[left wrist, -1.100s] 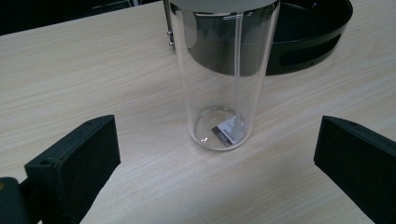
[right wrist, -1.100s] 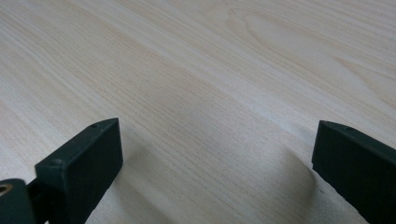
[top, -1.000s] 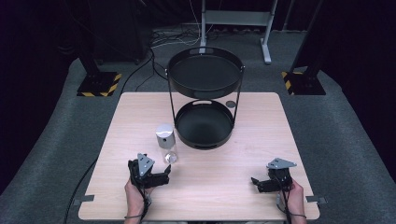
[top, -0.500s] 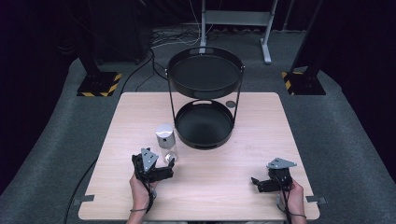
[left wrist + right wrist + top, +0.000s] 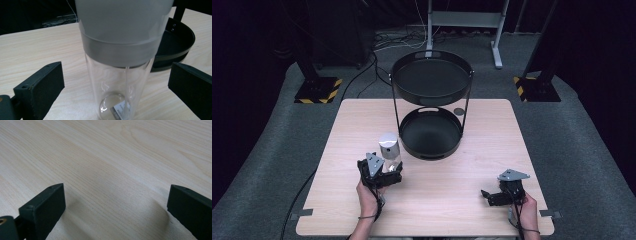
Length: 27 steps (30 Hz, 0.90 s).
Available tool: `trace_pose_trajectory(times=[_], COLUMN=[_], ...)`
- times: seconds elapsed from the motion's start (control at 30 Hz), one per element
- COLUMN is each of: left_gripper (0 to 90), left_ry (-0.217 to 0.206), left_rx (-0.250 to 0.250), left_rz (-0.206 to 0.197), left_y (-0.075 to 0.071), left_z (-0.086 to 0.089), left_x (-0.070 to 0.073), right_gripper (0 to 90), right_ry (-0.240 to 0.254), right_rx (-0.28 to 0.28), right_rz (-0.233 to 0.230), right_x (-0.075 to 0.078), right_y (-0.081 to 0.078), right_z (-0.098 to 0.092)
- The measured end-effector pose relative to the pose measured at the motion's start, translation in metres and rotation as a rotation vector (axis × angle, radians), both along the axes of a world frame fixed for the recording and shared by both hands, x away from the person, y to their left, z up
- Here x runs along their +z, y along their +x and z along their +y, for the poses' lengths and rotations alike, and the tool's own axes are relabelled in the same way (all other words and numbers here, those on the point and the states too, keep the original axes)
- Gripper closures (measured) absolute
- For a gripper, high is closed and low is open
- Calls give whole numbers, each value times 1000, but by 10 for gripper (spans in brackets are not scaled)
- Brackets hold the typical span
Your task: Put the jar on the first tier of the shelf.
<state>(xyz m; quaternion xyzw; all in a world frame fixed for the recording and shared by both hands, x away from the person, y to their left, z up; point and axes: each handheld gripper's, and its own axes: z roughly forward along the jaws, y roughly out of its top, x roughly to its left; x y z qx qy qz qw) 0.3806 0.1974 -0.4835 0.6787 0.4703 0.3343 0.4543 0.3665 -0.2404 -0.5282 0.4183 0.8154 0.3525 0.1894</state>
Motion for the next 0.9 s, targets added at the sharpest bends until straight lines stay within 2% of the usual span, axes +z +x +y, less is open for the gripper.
trace_pose_trajectory(times=[0.3, 0.7, 0.9], left_gripper=[1, 1, 75], left_ry=[-36, -62, -56], left_rx=[20, 32, 38], left_rz=[-17, -46, -51], left_y=[9, 14, 14], left_z=[-4, -7, -10], left_x=[5, 8, 5], right_gripper=[12, 12, 12], right_ry=[1, 3, 3], right_rx=[0, 1, 3], right_rz=[-1, -3, -4], right_x=[0, 0, 0], right_y=[0, 0, 0], right_z=[0, 0, 0])
